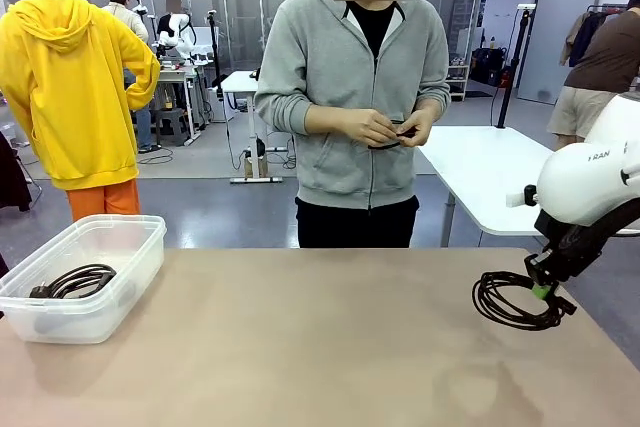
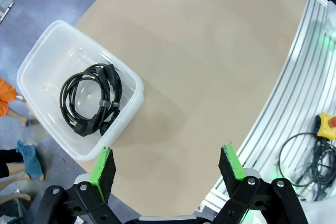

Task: Organize and store the cables.
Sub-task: Place the USB Extension Cable into the Organizing box.

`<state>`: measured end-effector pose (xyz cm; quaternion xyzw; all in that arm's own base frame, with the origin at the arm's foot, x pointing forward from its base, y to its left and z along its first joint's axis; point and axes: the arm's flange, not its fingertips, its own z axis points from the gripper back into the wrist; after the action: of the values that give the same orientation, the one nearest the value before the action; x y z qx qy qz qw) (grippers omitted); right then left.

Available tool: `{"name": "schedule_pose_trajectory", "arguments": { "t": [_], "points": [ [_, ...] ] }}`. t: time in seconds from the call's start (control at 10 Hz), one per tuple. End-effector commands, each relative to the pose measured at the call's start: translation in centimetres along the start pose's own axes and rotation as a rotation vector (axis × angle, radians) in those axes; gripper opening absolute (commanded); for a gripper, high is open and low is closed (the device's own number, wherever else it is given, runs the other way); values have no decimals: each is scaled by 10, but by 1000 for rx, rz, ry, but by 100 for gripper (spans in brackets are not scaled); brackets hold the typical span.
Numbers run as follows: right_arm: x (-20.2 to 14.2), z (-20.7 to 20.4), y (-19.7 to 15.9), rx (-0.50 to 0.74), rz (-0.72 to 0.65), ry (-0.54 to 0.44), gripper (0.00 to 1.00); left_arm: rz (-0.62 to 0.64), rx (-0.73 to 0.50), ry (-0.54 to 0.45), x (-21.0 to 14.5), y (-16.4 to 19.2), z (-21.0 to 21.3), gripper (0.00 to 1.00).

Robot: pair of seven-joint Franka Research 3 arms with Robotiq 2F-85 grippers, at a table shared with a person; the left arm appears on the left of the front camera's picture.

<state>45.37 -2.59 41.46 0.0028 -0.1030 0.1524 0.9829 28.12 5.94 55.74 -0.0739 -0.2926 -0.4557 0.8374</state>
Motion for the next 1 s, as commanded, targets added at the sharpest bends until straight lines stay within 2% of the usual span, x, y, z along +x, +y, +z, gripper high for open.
{"name": "schedule_pose_trajectory", "arguments": {
  "t": [0.0, 0.5, 0.6, 0.7, 0.8, 0.9],
  "points": [
    [1, -7, -1, -3, 12, -2, 0, 11, 6, 7, 1, 0, -1, 100],
    [1, -7, -1, -3, 12, -2, 0, 11, 6, 7, 1, 0, -1, 100],
    [0, -6, 0, 3, 0, 12, 17, 11, 6, 7, 1, 0, -1, 100],
    [14, -10, 23, -35, 43, 23, 17, 11, 6, 7, 1, 0, -1, 100],
    [28, -4, 45, -75, -36, 19, 17, 11, 6, 7, 1, 0, -1, 100],
    [38, 5, 72, -59, -52, 31, 17, 11, 6, 7, 1, 0, -1, 100]
  ]
}}
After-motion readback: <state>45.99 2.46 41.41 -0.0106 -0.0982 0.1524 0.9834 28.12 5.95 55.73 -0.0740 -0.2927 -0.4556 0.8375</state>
